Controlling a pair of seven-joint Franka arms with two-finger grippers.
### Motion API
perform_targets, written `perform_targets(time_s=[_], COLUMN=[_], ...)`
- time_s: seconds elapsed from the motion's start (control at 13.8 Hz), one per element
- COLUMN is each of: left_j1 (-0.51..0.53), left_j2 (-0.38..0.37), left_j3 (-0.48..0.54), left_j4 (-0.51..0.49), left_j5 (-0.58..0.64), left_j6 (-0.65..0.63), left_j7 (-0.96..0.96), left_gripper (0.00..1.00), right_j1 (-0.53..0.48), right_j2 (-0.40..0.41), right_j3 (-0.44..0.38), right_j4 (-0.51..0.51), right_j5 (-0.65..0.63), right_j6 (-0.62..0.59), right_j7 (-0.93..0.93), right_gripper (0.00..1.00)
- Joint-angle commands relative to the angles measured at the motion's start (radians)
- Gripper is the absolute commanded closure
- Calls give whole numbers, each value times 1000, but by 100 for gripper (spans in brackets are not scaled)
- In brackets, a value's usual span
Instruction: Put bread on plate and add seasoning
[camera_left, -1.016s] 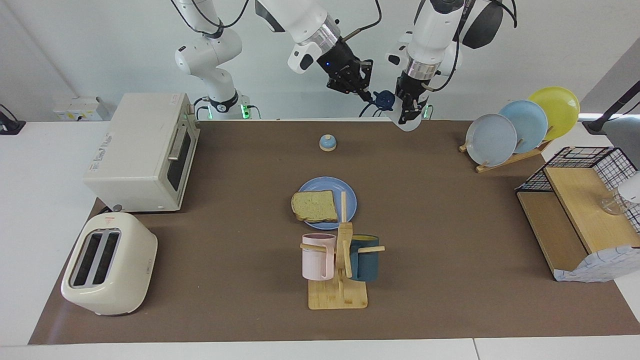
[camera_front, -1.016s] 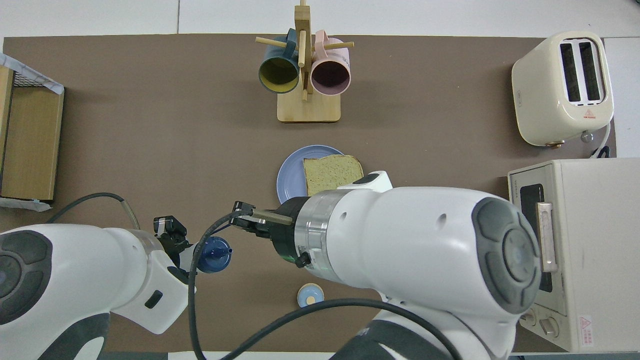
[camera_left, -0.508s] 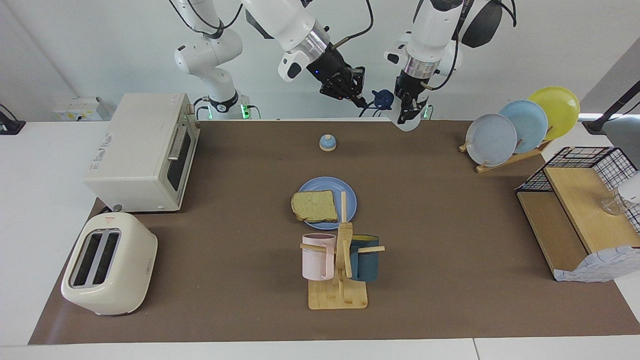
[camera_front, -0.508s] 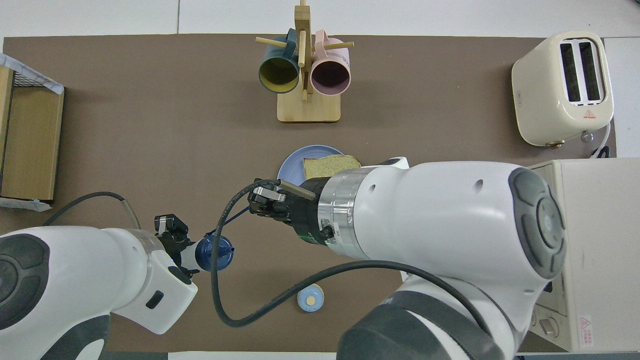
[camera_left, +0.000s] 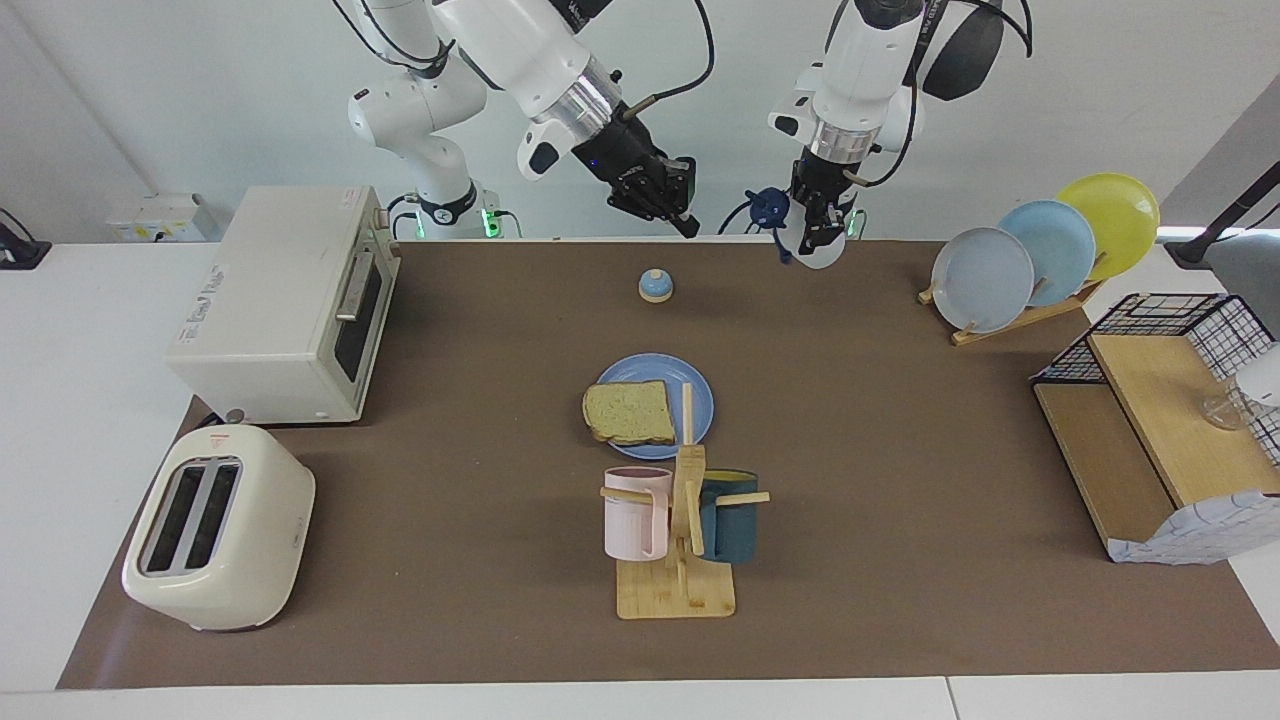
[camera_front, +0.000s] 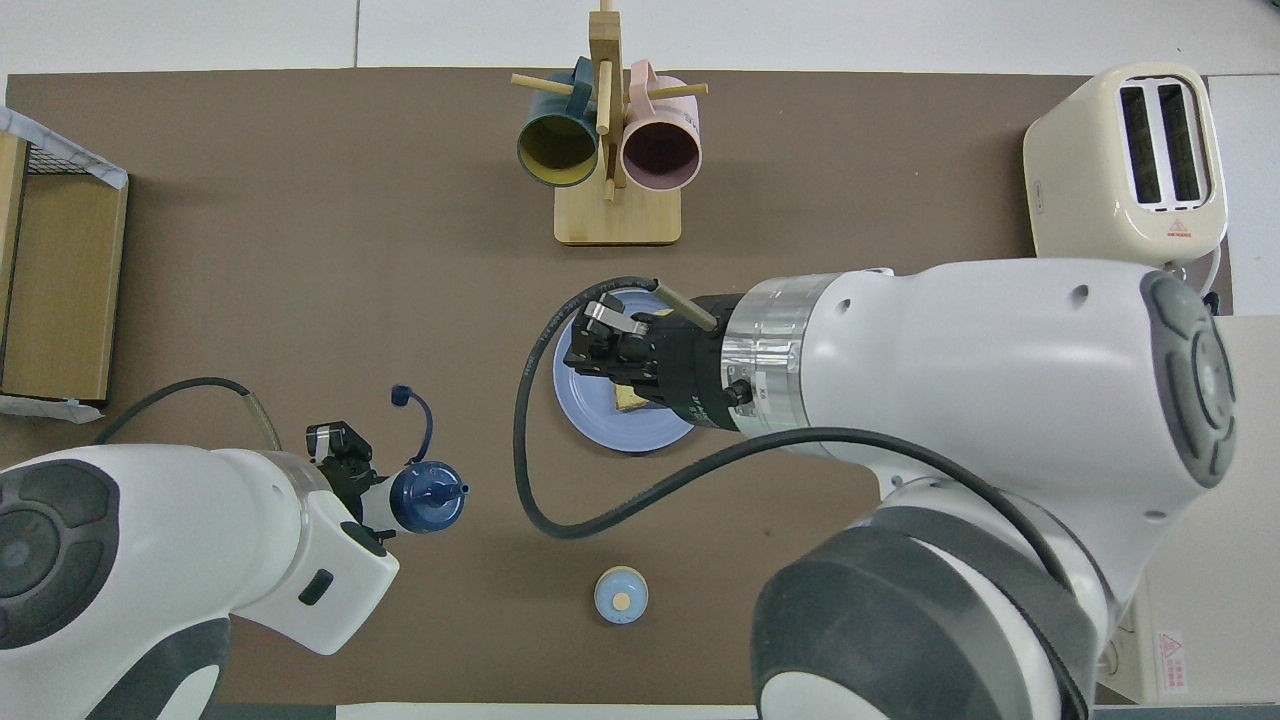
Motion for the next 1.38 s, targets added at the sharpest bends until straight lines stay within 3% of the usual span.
perform_targets(time_s=[0.0,0.36,0.51,0.65,0.87,1.16,1.31], left_j1=[4,0,-7,-7,-9,-16,-55], left_j2=[-12,-7,32,106,198,405,494], left_j3=[-1,-3,-5,-30,-61,-116,-120], left_j4=[-11,-7,16,68,120,271,332], left_j5=[19,59,91,114,169,240,275], left_j6=[-5,5,18,11,11,-40,-66], left_j7=[-14,-41,-77,-147,-216,-319,-365], left_gripper=[100,100,100,100,100,100,100], right_j1=[-13,-86,-152,-220,-336,-517,-516], right_j2=[-20,-36,-40,-42,-27,-40,-25], right_j3=[7,5,5,5,5,-30,-76], right_j4=[-29,-71,-71,-60,39,55,59], right_j5=[-5,-13,-118,-300,-416,-442,-465], right_j6=[3,-33,-137,-257,-502,-573,-555], right_j7=[-16,-51,-135,-203,-317,-616,-739], right_gripper=[0,0,0,0,0,0,0])
